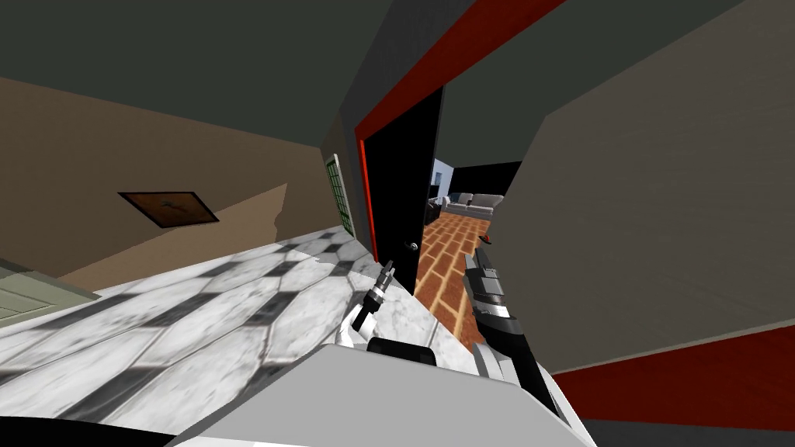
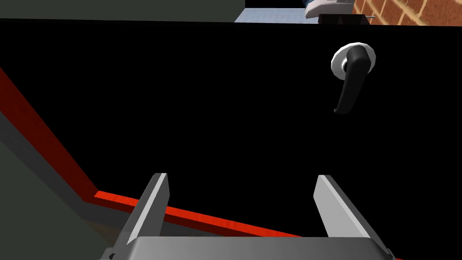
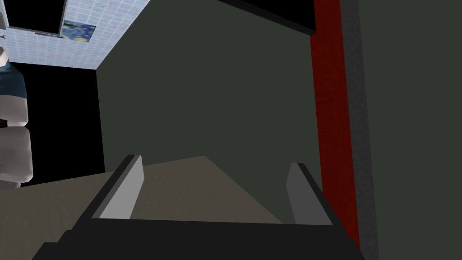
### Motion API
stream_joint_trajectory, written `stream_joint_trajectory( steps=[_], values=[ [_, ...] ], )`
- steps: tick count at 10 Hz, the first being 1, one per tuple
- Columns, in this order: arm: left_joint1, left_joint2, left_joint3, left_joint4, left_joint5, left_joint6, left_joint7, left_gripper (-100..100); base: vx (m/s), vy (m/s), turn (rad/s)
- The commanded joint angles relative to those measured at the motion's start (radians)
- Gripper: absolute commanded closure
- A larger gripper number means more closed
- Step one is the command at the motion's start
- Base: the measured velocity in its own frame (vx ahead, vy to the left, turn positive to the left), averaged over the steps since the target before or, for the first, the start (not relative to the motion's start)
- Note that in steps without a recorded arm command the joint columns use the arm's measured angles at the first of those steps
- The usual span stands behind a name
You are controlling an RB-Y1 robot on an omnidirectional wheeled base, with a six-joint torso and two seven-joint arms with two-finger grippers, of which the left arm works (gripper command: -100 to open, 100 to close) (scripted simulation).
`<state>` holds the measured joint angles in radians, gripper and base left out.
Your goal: Push the door open
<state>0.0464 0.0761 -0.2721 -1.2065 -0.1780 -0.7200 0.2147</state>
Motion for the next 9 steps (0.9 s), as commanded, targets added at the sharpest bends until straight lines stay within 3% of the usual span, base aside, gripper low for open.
stream_joint_trajectory(
  steps=[1,9],
  values=[
    [-0.014,0.001,-0.01,0.039,-0.004,-0.005,0.003,-100,0.112,0.034,-0.031],
    [-0.099,-0.012,-0.05,0.256,-0.02,-0.044,0.012,-100,0.095,0.033,-0.028]
  ],
)
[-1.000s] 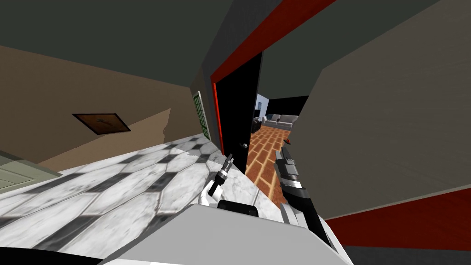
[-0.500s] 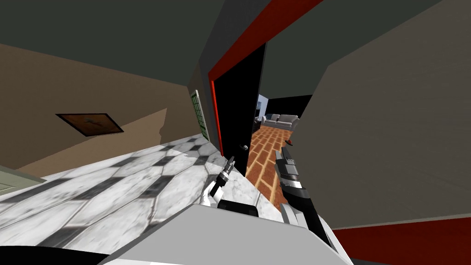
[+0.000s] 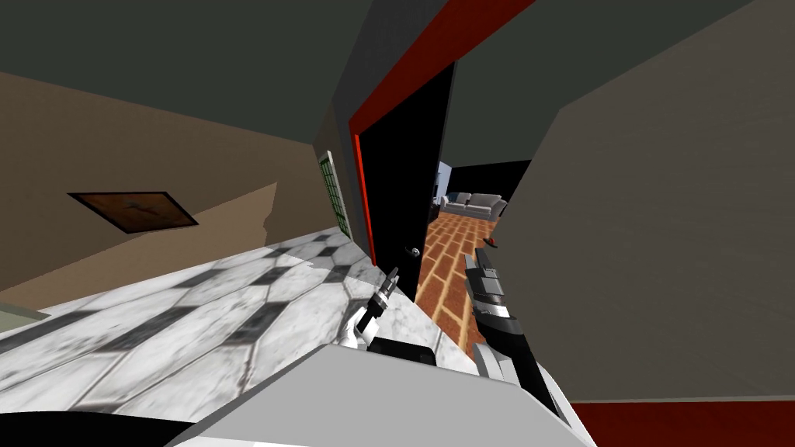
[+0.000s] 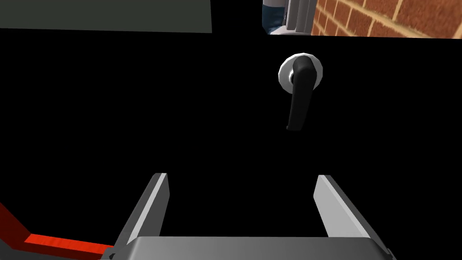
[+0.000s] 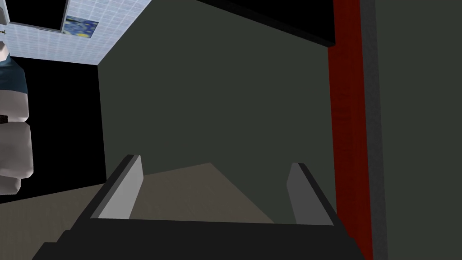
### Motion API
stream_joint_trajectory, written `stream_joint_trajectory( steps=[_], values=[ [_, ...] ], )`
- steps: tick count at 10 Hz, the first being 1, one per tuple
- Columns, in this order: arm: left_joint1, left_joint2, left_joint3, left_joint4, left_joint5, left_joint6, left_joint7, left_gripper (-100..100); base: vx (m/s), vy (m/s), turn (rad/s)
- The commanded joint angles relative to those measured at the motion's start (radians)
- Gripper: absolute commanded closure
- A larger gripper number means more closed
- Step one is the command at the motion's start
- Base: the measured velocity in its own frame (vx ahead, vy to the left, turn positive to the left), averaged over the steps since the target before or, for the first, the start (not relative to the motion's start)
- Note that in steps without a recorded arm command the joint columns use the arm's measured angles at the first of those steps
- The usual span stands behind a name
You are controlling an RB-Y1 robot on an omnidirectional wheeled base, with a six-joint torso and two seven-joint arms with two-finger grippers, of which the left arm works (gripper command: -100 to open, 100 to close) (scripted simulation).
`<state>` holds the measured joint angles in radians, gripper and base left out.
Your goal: Push the door open
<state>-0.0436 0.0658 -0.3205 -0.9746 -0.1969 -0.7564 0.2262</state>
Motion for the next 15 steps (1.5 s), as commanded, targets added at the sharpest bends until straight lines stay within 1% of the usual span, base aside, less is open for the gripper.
stream_joint_trajectory(
  steps=[1,2,7,11,13,15],
  values=[
    [-0.019,-0.004,-0.007,0.05,-0.003,-0.012,0.001,-100,0.093,0.027,-0.029],
    [-0.019,-0.004,-0.007,0.05,-0.003,-0.012,0.001,-100,0.068,0.021,-0.005],
    [-0.063,-0.015,-0.027,0.162,-0.011,-0.032,0.006,-100,0.081,0.025,-0.021],
    [-0.091,-0.025,-0.04,0.233,-0.016,-0.045,0.009,-100,0.096,0.027,-0.019],
    [-0.112,-0.033,-0.051,0.289,-0.02,-0.055,0.011,-100,0.124,0.05,-0.028],
    [-0.125,-0.039,-0.056,0.32,-0.022,-0.061,0.012,-100,0.117,0.027,-0.015]
  ],
)
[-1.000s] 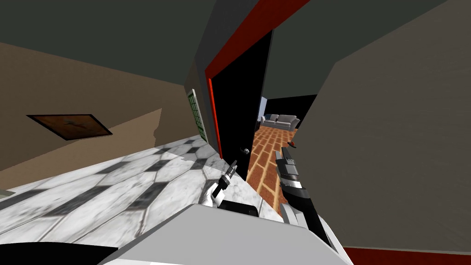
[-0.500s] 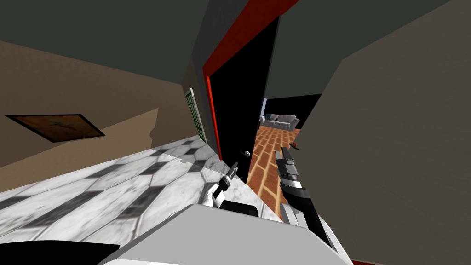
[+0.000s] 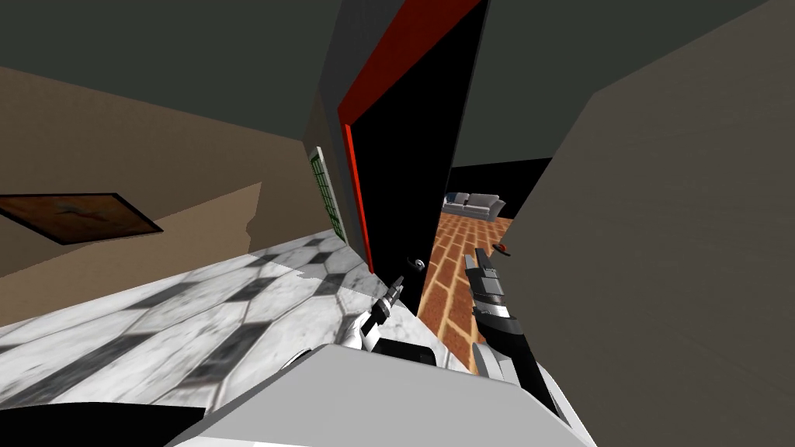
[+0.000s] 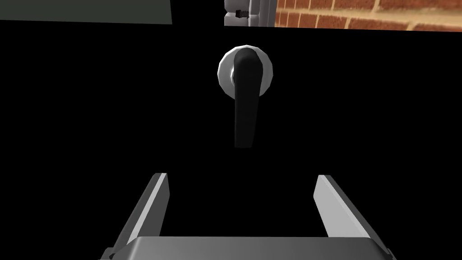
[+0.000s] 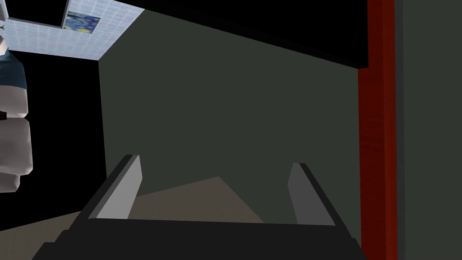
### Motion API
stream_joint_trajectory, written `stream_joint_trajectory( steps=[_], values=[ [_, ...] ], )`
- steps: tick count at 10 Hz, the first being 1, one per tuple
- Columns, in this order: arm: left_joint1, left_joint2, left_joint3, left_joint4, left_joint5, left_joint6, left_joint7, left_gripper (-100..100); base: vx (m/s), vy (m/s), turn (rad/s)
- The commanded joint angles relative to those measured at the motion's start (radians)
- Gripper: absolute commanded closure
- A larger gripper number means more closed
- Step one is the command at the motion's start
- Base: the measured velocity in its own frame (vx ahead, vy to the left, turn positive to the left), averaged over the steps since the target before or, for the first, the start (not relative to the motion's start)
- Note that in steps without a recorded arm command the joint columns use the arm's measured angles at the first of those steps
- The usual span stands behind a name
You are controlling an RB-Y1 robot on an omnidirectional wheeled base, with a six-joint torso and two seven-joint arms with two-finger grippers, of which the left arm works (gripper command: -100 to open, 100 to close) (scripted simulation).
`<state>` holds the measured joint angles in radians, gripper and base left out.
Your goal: Push the door open
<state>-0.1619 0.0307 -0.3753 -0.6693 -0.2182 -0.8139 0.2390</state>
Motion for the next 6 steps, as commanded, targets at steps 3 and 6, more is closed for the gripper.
stream_joint_trajectory(
  steps=[3,6],
  values=[
    [-0.007,-0.006,-0.007,0.021,-0.003,0.0,0.002,-100,0.084,0.028,-0.011],
    [-0.011,0.01,0.001,0.029,0.001,0.002,-0.007,-100,0.13,-0.079,-0.031]
  ],
)
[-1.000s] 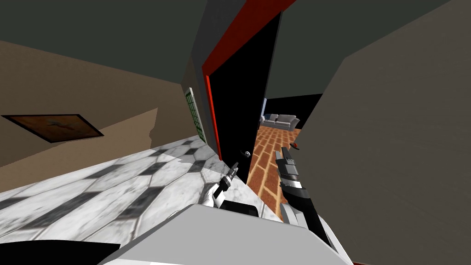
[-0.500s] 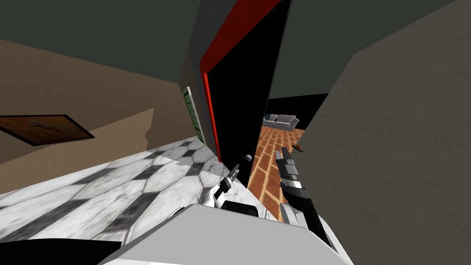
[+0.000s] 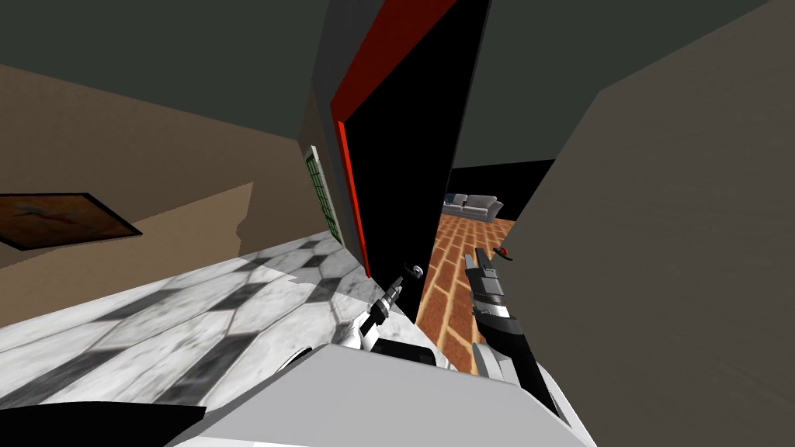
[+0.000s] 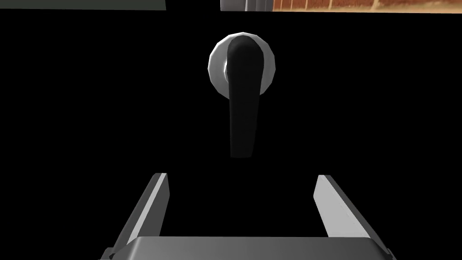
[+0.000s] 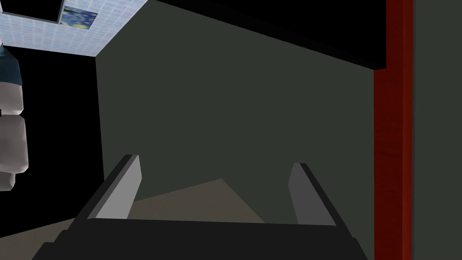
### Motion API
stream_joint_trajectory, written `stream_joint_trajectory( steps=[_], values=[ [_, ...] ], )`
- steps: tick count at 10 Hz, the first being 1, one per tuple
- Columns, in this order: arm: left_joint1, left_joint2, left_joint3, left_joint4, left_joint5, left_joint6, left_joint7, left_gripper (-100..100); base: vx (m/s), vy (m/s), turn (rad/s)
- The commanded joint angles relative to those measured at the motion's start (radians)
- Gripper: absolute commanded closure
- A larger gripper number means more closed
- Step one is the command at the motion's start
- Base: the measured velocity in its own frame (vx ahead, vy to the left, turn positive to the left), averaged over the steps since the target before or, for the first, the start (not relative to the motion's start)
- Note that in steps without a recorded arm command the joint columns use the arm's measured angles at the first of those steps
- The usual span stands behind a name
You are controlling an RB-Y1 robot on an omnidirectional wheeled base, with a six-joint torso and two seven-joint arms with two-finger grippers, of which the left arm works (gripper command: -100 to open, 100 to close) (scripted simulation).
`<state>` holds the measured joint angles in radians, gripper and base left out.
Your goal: Push the door open
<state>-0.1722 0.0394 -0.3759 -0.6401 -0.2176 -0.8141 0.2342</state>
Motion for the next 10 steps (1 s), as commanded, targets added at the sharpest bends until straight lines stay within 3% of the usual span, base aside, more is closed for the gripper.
stream_joint_trajectory(
  steps=[1,5,6,7,10],
  values=[
    [-0.001,0.001,0.003,0.001,0.002,0.002,-0.003,-100,0.156,-0.1,-0.019],
    [-0.005,-0.024,0.013,0.01,0.007,0.006,-0.013,-100,0.178,-0.113,-0.032],
    [-0.002,-0.02,0.011,0.006,0.006,0.007,-0.013,-100,0.071,-0.049,0.001],
    [-0.002,-0.02,0.011,0.006,0.006,0.007,-0.013,100,-0.007,0.005,0.004],
    [-0.002,-0.02,0.011,0.006,0.006,0.007,-0.013,100,-0.01,0.011,-0.014]
  ],
)
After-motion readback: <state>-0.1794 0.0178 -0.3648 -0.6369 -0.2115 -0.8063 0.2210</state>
